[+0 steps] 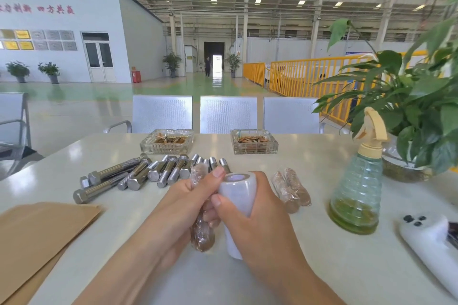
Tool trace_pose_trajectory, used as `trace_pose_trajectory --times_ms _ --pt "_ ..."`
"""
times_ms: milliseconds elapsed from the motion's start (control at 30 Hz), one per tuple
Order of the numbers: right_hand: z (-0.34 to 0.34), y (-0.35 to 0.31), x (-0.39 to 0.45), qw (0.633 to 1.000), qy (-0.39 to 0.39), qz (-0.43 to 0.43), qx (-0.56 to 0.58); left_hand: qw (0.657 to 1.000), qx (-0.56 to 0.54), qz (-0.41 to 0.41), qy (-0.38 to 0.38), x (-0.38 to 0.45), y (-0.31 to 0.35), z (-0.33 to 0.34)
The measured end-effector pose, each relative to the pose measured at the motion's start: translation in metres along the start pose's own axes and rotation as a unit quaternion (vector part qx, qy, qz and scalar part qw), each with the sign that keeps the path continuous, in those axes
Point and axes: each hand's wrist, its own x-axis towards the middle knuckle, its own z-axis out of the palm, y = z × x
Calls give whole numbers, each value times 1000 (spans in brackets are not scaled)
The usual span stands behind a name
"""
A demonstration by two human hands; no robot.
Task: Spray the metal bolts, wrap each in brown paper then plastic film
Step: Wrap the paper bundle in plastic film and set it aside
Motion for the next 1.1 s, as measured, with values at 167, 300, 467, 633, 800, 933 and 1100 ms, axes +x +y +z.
trace_pose_trajectory --times_ms 167,300,467,633,800,933,1100 --pt "-32 13 16 993 97 0 -60 999 44 -19 20 -11 -5 -4" --pt "-32 16 15 992 92 65 61 996 -70 -24 44 -10 3 -7" --pt "-23 12 12 992 20 55 116 990 -127 -35 51 -8 4 -17" --pt "-12 15 1 994 -64 50 66 987 -133 -53 74 -6 5 -16" --pt "-10 13 -1 987 -139 51 69 981 -169 -40 84 -7 11 -23" --pt "-9 8 -5 973 -212 41 83 977 -186 -8 105 -6 23 -28" --pt "-9 3 -5 961 -271 41 45 970 -207 -41 121 11 44 -42"
